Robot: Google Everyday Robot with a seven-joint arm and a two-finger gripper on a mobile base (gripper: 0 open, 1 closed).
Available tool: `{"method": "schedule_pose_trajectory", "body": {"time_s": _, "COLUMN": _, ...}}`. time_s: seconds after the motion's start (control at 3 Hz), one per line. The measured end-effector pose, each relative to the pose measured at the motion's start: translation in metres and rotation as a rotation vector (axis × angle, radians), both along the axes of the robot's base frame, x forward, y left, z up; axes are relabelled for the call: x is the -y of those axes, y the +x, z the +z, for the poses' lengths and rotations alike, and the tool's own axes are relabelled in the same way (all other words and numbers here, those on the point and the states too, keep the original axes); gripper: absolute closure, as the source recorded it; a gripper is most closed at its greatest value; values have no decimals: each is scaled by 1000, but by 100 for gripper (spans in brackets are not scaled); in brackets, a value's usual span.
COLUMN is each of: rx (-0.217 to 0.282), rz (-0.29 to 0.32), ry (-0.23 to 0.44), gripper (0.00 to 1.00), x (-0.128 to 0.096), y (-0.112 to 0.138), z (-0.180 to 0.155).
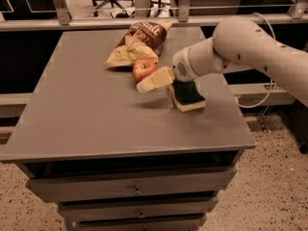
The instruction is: Move apple near sponge
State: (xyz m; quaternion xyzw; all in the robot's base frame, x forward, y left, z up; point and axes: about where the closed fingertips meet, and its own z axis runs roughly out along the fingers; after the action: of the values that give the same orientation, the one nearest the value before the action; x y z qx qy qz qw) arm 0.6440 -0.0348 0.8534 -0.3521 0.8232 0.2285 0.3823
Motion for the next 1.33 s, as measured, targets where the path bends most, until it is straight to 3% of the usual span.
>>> {"method": "schedule_pose_trajectory", "body": {"time_s": 0.33, "rx": 24, "rz": -119, "ry": 57, "gripper": 0, "x": 33, "y": -28, "z": -5}}
{"method": "schedule_pose_trajectory", "body": {"time_s": 1.0, "rx": 96, "rz": -434, "ry": 157, "gripper": 0, "x": 93, "y": -95, "z": -5}}
{"method": "schedule_pose_trajectory", "body": {"time_s": 1.33, "rx": 226, "rz": -669, "ry": 206, "gripper": 0, "x": 144, "y": -113, "z": 14}}
